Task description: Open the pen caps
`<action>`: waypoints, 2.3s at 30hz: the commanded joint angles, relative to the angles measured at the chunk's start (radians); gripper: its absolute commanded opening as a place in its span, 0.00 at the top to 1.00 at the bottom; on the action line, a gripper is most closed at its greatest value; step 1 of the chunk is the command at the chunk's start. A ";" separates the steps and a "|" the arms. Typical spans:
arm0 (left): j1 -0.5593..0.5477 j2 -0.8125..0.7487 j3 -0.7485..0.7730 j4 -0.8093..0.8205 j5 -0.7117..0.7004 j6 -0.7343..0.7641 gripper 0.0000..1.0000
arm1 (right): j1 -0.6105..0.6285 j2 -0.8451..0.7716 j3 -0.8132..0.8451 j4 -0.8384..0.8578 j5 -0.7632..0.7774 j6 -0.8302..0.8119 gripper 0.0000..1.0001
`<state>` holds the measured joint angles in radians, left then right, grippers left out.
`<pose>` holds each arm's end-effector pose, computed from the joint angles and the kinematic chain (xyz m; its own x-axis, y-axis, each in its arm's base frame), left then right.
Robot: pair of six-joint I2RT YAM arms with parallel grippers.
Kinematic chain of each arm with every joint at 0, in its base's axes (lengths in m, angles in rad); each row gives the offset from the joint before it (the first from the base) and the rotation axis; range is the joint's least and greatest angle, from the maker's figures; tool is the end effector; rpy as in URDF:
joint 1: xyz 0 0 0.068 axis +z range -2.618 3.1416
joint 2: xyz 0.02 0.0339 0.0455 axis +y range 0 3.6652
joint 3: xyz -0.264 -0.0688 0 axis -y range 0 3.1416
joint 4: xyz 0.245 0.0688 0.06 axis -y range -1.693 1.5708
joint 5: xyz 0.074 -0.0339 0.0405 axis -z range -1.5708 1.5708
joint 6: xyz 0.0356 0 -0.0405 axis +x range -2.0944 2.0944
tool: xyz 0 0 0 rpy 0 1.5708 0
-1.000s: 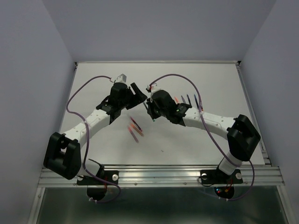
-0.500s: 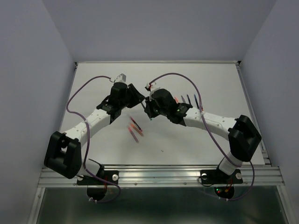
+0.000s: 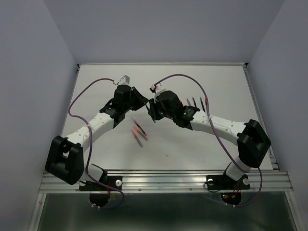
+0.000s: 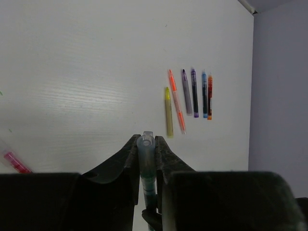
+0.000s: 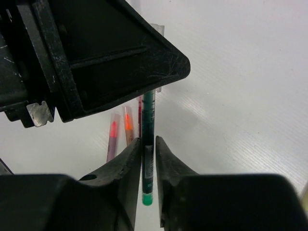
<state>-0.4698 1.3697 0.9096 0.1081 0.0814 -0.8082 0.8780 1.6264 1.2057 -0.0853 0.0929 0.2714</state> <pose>0.2806 -0.1457 0.2794 -0.5878 -0.5098 -0.6282 0.1364 0.7029 -0.6981 0.2443 0.2892 0.2788 -0.4897 -0.1721 -0.8547 -0.6052 0.7728 0.1912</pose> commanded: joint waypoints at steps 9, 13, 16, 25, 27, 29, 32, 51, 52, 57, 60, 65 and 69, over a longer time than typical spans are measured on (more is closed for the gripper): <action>-0.004 -0.063 0.006 0.064 -0.009 -0.008 1.00 | -0.004 0.035 0.103 0.059 0.024 -0.049 0.62; -0.004 -0.061 0.009 0.065 -0.020 -0.008 1.00 | -0.004 0.065 0.123 0.059 0.036 -0.047 0.85; -0.004 -0.058 0.025 0.068 -0.022 0.001 1.00 | -0.004 0.066 0.107 0.053 0.025 -0.054 0.96; 0.043 -0.044 0.104 0.090 -0.130 0.003 1.00 | -0.004 -0.023 -0.046 0.021 -0.085 -0.041 0.99; 0.081 -0.034 0.135 0.093 -0.146 0.003 1.00 | -0.004 -0.049 -0.101 -0.025 -0.171 -0.032 0.99; 0.147 -0.017 0.161 0.116 -0.150 -0.002 1.00 | -0.004 -0.072 -0.177 -0.050 -0.246 0.000 0.99; 0.212 0.009 0.198 0.120 -0.150 0.001 1.00 | 0.007 -0.131 -0.257 -0.070 -0.363 0.060 0.99; 0.237 -0.075 -0.092 -0.054 -0.152 0.072 1.00 | -0.243 0.065 -0.084 -0.125 0.168 -0.009 0.98; 0.237 -0.081 -0.103 -0.077 -0.169 0.072 1.00 | -0.255 0.085 -0.060 -0.125 0.172 -0.009 0.98; 0.237 -0.075 -0.159 -0.129 -0.219 0.064 1.00 | -0.301 0.193 -0.005 -0.126 0.186 -0.029 0.93; 0.238 -0.044 -0.161 -0.130 -0.210 0.058 1.00 | -0.301 0.220 0.011 -0.128 0.180 -0.035 0.83; 0.240 0.037 -0.149 -0.134 -0.206 0.056 1.00 | -0.301 0.230 0.022 -0.126 0.153 -0.026 0.60; 0.243 0.080 -0.140 -0.136 -0.195 0.050 0.97 | -0.301 0.211 0.028 -0.126 0.113 -0.029 0.54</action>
<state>-0.2291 1.4292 0.7563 -0.0212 -0.1028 -0.7563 0.5755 1.8610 1.1858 -0.2279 0.2333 0.2508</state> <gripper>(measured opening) 0.248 0.435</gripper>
